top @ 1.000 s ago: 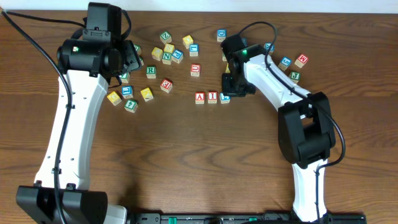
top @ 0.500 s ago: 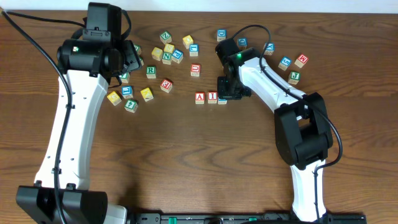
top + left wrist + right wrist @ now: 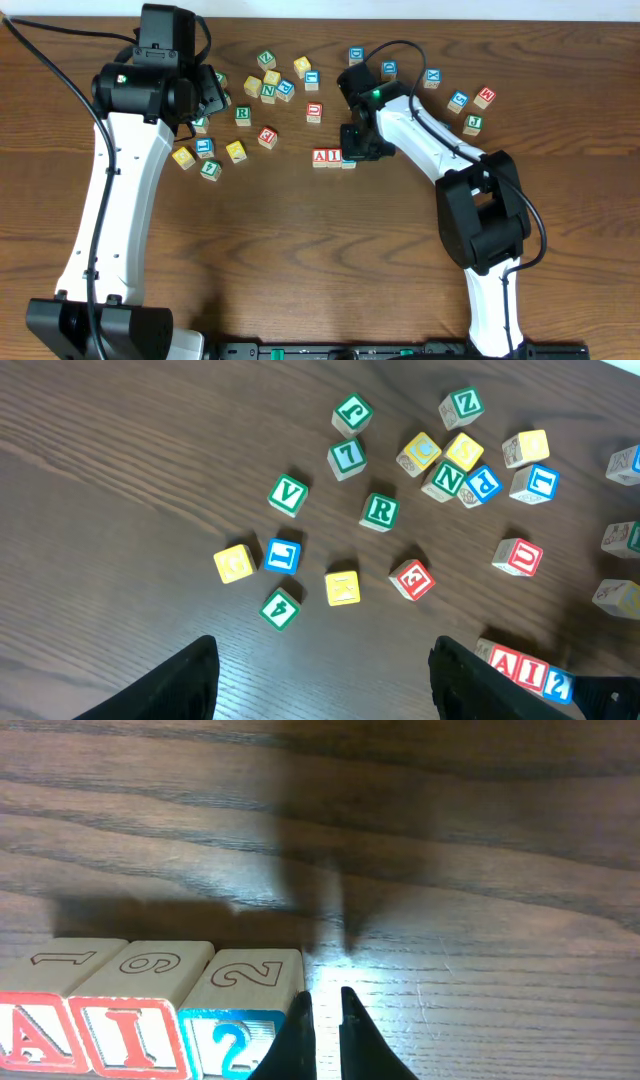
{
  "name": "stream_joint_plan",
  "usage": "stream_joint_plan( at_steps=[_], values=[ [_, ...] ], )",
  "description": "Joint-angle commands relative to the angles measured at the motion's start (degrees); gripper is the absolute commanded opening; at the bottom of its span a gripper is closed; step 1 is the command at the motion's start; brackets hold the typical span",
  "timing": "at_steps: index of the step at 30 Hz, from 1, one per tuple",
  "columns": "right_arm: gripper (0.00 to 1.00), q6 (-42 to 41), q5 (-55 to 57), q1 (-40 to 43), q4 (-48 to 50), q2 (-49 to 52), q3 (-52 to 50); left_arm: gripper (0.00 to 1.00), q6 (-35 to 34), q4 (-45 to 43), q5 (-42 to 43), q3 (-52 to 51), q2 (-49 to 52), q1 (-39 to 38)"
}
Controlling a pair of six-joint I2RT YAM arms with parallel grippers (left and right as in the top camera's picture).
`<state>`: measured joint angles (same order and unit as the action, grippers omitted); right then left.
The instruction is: Spell out AI2
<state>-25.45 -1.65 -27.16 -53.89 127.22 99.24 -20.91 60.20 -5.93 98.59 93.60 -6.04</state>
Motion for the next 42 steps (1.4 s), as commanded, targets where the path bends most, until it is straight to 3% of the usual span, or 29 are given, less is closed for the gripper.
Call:
stream_joint_plan(
  at_steps=[1,20,28,34,42],
  values=[
    [0.05,-0.9,-0.2,-1.1,0.3,-1.4,-0.2,0.67,0.3,0.2,-0.1,-0.7,0.7,0.2],
    [0.14,1.9,-0.2,0.1,-0.5,-3.2,6.4,0.67,0.3,0.1,-0.1,-0.7,0.7,0.2],
    [0.01,1.9,-3.3,-2.2,-3.6,-3.1,6.4,0.67,0.3,0.2,-0.1,-0.7,0.7,0.2],
    [0.01,1.9,-4.3,-4.5,-7.8,-3.1,6.3,0.67,0.3,0.1,-0.1,-0.7,0.7,0.2],
    [0.01,-0.1,-1.1,-7.5,-5.0,-3.1,2.8,0.67,0.3,0.2,-0.1,-0.7,0.7,0.2]
  ],
)
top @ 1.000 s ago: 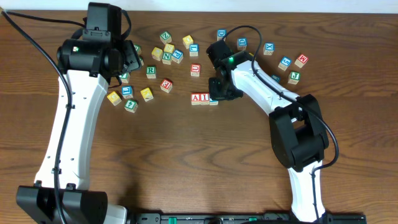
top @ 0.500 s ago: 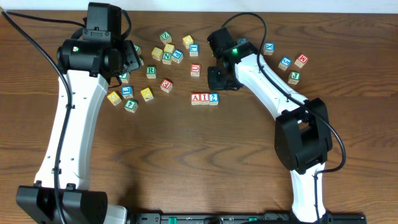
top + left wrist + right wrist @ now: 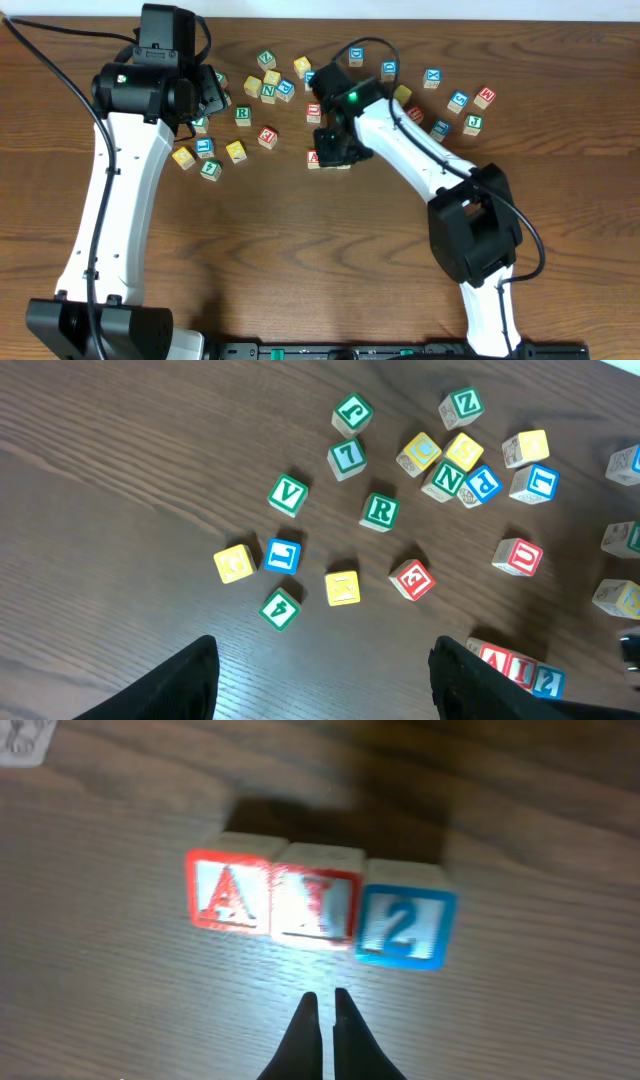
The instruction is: Spell out AI2
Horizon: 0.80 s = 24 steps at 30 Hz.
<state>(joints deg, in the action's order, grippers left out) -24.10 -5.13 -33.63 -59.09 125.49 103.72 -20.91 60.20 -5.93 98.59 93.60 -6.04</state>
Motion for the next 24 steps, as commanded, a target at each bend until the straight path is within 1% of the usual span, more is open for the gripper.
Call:
stream_joint_plan(
  at_steps=[1,11,24],
  values=[
    [0.01,-1.6,3.0,-1.2,0.2,-1.4,-2.0,0.67,0.3,0.1,-0.1,-0.7,0.7,0.2],
    [0.01,-2.9,8.9,-1.3,0.6,-1.4,-2.8,0.67,0.3,0.1,-0.1,-0.7,0.7,0.2],
    [0.01,-3.9,8.9,-1.3,2.5,-1.4,-6.0,0.67,0.3,0.2,-0.1,-0.7,0.7,0.2]
  ],
)
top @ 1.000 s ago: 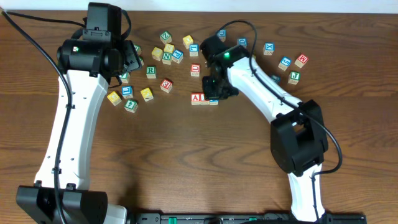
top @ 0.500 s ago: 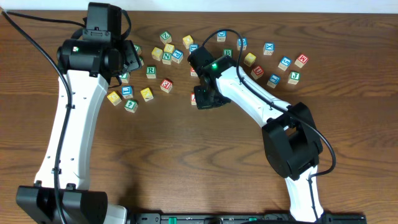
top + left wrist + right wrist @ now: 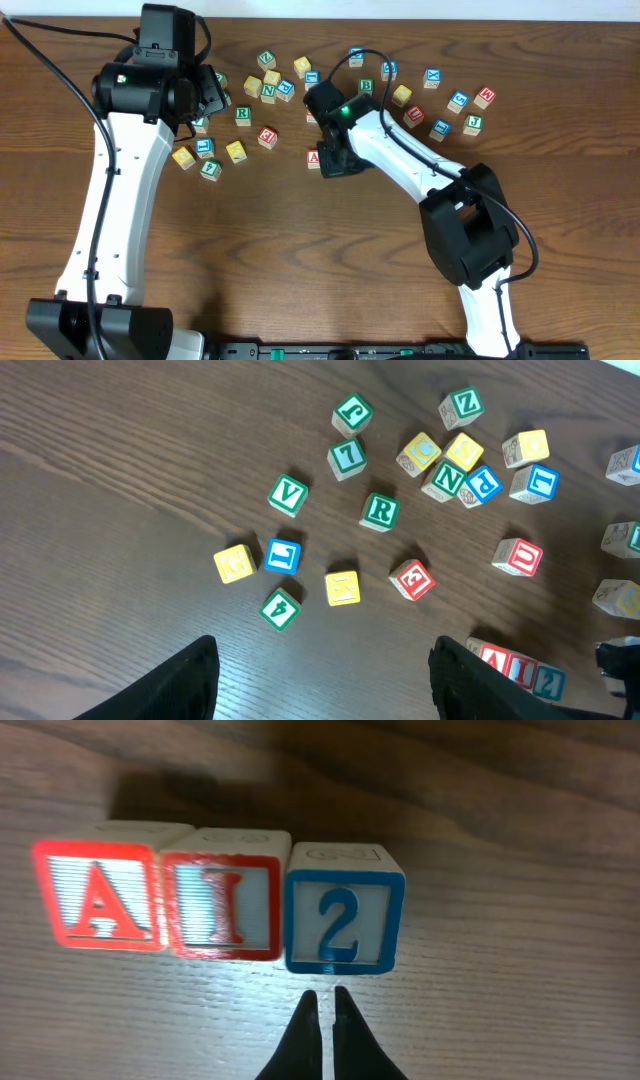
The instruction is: Spell out AI2
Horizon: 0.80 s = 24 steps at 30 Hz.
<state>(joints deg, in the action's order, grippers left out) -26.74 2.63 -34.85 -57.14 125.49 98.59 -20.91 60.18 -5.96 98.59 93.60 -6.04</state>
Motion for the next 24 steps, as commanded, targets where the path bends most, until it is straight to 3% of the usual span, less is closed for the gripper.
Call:
stream_joint_plan(
  at_steps=[1,24],
  values=[
    [0.01,-1.3,1.1,-0.1,0.6,-1.3,-0.9,0.67,0.3,0.2,-0.1,-0.7,0.7,0.2],
    [0.01,-1.3,1.7,-0.1,2.8,-1.3,-0.9,0.67,0.3,0.2,-0.1,-0.7,0.7,0.2]
  ],
)
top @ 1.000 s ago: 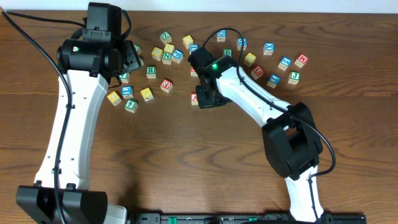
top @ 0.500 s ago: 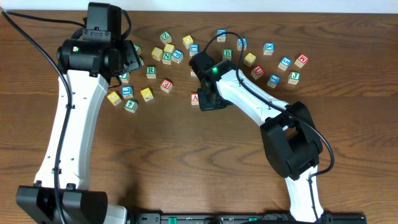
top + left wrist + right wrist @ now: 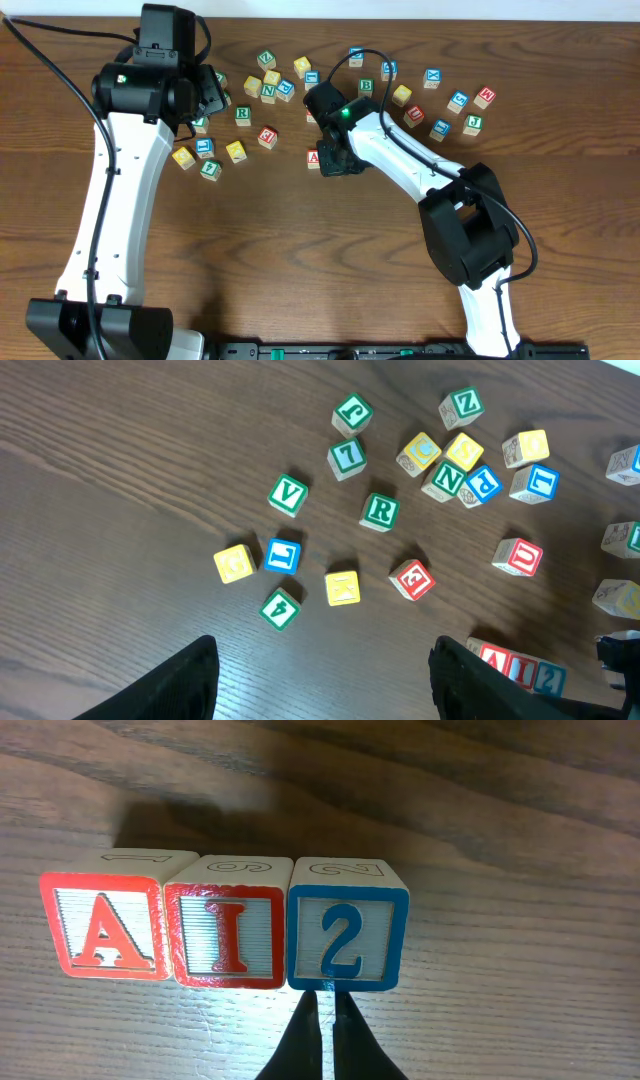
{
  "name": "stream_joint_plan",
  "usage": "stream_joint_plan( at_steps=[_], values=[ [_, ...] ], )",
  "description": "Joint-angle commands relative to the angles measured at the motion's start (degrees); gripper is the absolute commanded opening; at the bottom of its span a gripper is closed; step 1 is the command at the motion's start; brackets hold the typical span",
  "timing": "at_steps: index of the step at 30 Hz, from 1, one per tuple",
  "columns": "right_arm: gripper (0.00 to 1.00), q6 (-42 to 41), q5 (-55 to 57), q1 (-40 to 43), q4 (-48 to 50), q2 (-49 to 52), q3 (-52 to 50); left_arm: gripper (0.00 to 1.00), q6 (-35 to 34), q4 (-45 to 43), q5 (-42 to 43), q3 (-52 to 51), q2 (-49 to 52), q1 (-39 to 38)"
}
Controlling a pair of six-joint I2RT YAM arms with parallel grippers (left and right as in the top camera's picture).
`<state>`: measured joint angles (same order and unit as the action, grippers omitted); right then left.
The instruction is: Spell out AI2
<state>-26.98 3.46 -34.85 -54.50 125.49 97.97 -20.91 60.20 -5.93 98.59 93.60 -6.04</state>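
Note:
Three blocks stand in a row on the table: a red A (image 3: 100, 932), a red I (image 3: 228, 935) and a blue 2 (image 3: 345, 938), touching side by side. My right gripper (image 3: 326, 1002) is shut and empty, its tips against the lower front edge of the 2 block. From overhead the right gripper (image 3: 336, 160) covers most of the row; only the A block (image 3: 314, 157) shows. The row (image 3: 515, 665) also appears at the lower right of the left wrist view. My left gripper (image 3: 325, 680) hangs open high above the table, holding nothing.
Loose letter and number blocks lie scattered behind and left of the row: a green V (image 3: 288, 493), a green R (image 3: 380, 510), a red 3 (image 3: 411, 577), a red U (image 3: 518, 556), a blue block (image 3: 205, 147). More blocks (image 3: 458, 100) sit at the back right.
My right gripper has come a little nearer the row, and its shut tips now meet the lower edge of the 2 block. The left arm and the loose blocks are unchanged.
First my shut right gripper was low beside the right end of the row, next to the 2 block. Then it faced the A, I, 2 faces from farther back. It later stood closer before the 2, and now touches it. The left arm stayed still.

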Motion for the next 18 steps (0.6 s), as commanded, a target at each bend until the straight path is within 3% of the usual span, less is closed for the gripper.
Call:
stream_joint_plan(
  at_steps=[1,12,18],
  values=[
    [0.01,-1.1,0.9,-0.1,0.1,-1.3,-0.3,0.67,0.3,0.2,-0.1,-0.7,0.7,0.2],
    [0.02,2.4,-2.3,-0.1,-1.3,-5.8,3.3,0.67,0.4,-2.0,-0.1,-0.6,0.5,1.0],
    [0.03,4.0,-6.1,-0.1,7.5,-6.5,3.3,0.67,1.0,-3.1,-0.1,-0.5,0.2,3.7]
  ],
)
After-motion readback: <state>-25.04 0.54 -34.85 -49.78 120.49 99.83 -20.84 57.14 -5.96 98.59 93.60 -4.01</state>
